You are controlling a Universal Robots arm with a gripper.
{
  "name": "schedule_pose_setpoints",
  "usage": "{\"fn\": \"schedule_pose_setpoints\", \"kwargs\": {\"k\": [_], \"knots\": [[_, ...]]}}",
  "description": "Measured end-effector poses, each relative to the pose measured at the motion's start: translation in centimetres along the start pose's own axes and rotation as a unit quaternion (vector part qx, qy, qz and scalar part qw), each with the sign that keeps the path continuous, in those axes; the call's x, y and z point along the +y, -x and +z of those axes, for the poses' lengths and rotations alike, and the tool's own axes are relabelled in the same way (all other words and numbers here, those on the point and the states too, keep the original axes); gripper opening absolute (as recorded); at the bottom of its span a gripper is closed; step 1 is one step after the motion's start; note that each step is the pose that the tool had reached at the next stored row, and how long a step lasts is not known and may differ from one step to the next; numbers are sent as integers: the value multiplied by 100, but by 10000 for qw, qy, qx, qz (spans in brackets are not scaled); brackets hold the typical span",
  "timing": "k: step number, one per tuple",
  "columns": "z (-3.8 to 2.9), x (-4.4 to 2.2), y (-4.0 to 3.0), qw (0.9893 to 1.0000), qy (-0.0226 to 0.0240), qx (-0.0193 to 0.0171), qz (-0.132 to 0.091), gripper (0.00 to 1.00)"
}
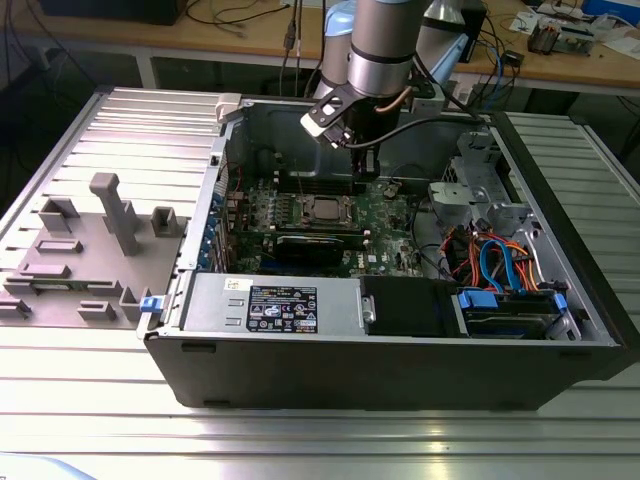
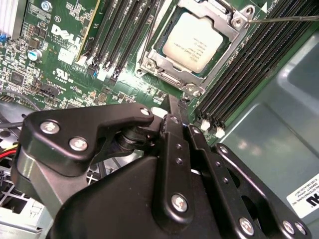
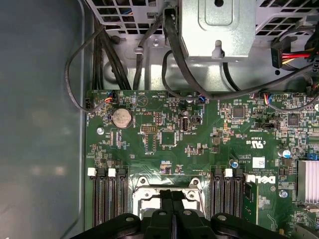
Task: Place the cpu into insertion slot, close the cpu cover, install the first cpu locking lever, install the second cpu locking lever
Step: 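Close the cpu cover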
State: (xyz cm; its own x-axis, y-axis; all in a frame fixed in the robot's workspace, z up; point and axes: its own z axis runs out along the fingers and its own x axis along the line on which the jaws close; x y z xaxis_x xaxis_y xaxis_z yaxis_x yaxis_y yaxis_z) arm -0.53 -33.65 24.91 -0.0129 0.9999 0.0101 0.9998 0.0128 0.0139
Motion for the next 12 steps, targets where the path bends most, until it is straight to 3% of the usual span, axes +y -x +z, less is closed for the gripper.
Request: {"fn": "schedule_pose_setpoints", "kwargs": {"k": [6, 12], "knots": [[0, -7, 1, 10000, 0, 0, 0, 11], [28, -87, 0, 9999, -1, 6, -103, 11]]}}
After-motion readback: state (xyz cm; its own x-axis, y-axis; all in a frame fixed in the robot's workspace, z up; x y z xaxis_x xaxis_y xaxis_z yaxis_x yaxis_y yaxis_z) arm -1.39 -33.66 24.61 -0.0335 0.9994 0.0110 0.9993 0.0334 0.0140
